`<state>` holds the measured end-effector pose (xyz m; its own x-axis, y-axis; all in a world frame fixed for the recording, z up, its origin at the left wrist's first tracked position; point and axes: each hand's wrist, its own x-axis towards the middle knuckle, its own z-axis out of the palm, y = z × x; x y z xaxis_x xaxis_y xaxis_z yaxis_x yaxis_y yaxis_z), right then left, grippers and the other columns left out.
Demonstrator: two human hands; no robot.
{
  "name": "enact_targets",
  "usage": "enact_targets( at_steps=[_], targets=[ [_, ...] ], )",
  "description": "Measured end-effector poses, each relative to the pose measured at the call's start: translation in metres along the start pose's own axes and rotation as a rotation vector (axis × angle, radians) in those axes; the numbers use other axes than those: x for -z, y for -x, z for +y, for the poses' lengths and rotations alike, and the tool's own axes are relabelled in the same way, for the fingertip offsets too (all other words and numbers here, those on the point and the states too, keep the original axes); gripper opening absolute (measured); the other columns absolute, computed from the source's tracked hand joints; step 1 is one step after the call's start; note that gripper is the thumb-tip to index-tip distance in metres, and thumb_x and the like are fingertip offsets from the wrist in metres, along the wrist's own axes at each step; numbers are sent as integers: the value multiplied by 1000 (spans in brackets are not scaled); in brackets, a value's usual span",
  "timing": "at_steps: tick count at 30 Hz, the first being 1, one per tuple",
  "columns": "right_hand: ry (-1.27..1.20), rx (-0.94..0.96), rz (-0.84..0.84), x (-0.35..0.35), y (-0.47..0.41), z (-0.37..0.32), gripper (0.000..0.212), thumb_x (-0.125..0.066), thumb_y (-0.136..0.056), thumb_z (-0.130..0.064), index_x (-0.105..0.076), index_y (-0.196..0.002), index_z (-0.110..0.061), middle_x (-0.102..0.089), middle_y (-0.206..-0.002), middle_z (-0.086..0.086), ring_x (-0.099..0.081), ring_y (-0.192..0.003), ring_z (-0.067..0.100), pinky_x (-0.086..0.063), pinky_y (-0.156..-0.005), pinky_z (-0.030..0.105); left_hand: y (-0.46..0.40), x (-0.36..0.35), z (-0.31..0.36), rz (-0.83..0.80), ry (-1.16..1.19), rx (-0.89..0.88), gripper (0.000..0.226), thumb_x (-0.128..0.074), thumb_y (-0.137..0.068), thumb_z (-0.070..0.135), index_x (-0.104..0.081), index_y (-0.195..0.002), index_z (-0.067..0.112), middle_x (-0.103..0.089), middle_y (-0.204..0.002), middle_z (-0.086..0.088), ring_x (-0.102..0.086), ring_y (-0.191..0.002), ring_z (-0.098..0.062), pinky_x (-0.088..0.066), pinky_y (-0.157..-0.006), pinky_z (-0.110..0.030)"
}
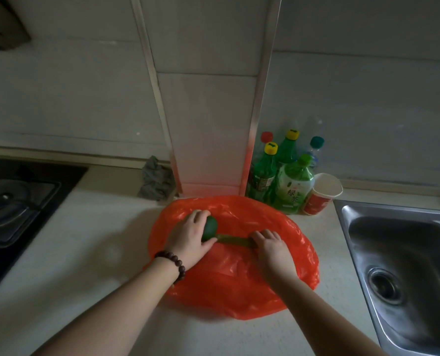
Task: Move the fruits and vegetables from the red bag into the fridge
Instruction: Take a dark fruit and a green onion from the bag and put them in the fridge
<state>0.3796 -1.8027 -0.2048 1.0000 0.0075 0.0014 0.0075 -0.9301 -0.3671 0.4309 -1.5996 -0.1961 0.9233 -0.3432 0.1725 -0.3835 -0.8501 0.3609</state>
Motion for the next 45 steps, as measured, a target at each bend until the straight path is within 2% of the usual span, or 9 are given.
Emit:
enact_targets(
  at_steps=[7, 14, 20, 24, 30, 33, 37, 41, 45],
  targets=[
    [-10, 26, 197, 35, 23, -34, 24, -58, -88, -27, -61, -111, -20, -60, -103, 2, -52, -96, 23, -48, -81, 38, 32, 49, -20, 153, 54, 63, 53, -76, -73, 34, -53, -116, 13, -56, -113, -7, -59, -94, -28, -52, -77, -36],
    [-17, 165, 274, 34, 49, -134, 22, -66, -83, -21, -63, -104, -13, -59, -90, 6, -53, -87, 29, -48, -71, 40, 120, 120, -77, 280, 36, 180, 54, -74, -74, 37, -53, -117, 12, -56, -113, -8, -57, -98, -26, -51, -81, -36],
    [-110, 334, 219, -5, 77, -274, 25, -61, -86, -20, -63, -111, -15, -61, -100, 7, -53, -94, 29, -47, -77, 38, 239, 196, -153, 410, 64, 385, 54, -72, -78, 35, -48, -122, 15, -53, -117, -5, -57, -100, -22, -48, -79, -29],
    [-205, 510, 164, -43, 103, -384, 23, -56, -92, -25, -60, -113, -19, -58, -103, -1, -51, -98, 19, -49, -83, 34, 329, 245, -210, 494, 13, 538, 57, -69, -80, 38, -45, -125, 13, -51, -122, -6, -56, -104, -25, -50, -83, -34],
    [-253, 743, 51, -100, 147, -541, 28, -52, -94, -29, -56, -120, -21, -57, -110, -1, -50, -105, 19, -46, -90, 34, 462, 309, -277, 660, -27, 751, 55, -69, -80, 36, -46, -125, 13, -48, -122, -7, -55, -103, -27, -50, -86, -37],
    [-263, 889, -31, -125, 165, -611, 26, -53, -93, -28, -57, -117, -18, -56, -105, 1, -50, -102, 21, -48, -84, 37, 519, 333, -301, 750, -34, 868, 52, -68, -80, 37, -46, -122, 17, -49, -120, -3, -55, -102, -25, -52, -86, -39],
    [-297, 1061, -88, -154, 183, -696, 24, -53, -92, -26, -57, -114, -16, -56, -102, 2, -50, -97, 22, -48, -81, 37, 580, 359, -335, 829, -88, 1007, 50, -68, -81, 36, -46, -122, 18, -50, -118, 0, -54, -101, -19, -51, -85, -31],
    [-356, 1171, -132, -181, 193, -776, 22, -52, -93, -26, -57, -112, -17, -56, -100, 0, -53, -92, 18, -50, -78, 36, 624, 386, -379, 883, -154, 1133, 49, -70, -80, 35, -47, -120, 19, -52, -117, 1, -53, -98, -15, -48, -82, -25],
    [-389, 1237, -130, -207, 182, -855, 23, -54, -93, -26, -58, -114, -18, -57, -101, 0, -52, -94, 16, -50, -77, 33, 646, 418, -433, 929, -212, 1222, 53, -71, -79, 35, -47, -122, 16, -52, -119, -2, -54, -103, -20, -47, -86, -28]
  ],
)
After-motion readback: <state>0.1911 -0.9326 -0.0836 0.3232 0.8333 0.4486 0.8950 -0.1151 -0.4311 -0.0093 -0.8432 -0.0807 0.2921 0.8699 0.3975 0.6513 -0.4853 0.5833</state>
